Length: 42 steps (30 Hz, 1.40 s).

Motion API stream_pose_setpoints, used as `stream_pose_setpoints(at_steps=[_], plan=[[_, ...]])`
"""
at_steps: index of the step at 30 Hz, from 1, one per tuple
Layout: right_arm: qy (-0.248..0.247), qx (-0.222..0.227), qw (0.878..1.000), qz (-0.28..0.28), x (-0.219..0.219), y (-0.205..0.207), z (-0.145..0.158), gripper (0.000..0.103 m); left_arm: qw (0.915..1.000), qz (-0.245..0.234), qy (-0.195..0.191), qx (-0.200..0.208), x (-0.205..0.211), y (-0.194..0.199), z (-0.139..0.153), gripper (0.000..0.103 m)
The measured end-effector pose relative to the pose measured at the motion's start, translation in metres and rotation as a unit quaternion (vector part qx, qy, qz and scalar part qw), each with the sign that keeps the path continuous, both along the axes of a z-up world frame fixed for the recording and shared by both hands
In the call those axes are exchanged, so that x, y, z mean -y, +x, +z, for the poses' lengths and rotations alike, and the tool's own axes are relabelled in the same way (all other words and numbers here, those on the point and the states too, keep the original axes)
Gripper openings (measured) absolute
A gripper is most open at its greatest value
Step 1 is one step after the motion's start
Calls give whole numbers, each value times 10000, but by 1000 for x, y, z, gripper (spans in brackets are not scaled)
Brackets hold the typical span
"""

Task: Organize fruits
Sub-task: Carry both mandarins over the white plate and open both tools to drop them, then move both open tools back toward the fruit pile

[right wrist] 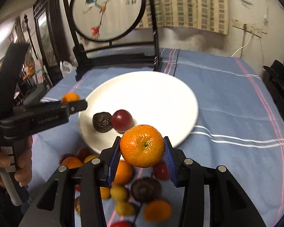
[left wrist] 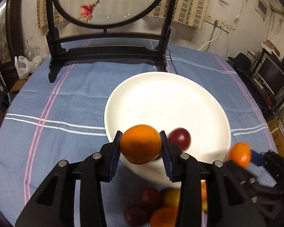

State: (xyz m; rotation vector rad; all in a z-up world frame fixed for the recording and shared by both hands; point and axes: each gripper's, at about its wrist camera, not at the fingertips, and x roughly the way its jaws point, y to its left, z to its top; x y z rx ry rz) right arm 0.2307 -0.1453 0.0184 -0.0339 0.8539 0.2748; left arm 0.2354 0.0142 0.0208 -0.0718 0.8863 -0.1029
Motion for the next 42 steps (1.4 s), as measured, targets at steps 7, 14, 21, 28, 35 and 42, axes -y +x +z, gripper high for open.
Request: stream_pose_setpoints(at_steps=[7,14,21,28,35,42], plan=[[-102,-283,9995,-55,-6,28,-22,45,9999,-120,-81,-65,3,23,-23,39],[11,-105,9999,-83,0,21,-14,62,9994,72,-96,319,0,18,-19,79],[210,70,9996,-191,20,-14,-1,73,9990,31,-42,434,-1,-10,-1,91],[-75,-44,10000,-3,24,-53,-10,77,9989,-61,-31,458,0,-53,7,95],[-196,-10,9996,223,21,-96,-10,77,9993,69,-2,359,-9,-96,-3,96],[-457,-217,9974,508,5,-123,-26,77,9988,267,71,396,-21,-126,-25,96]])
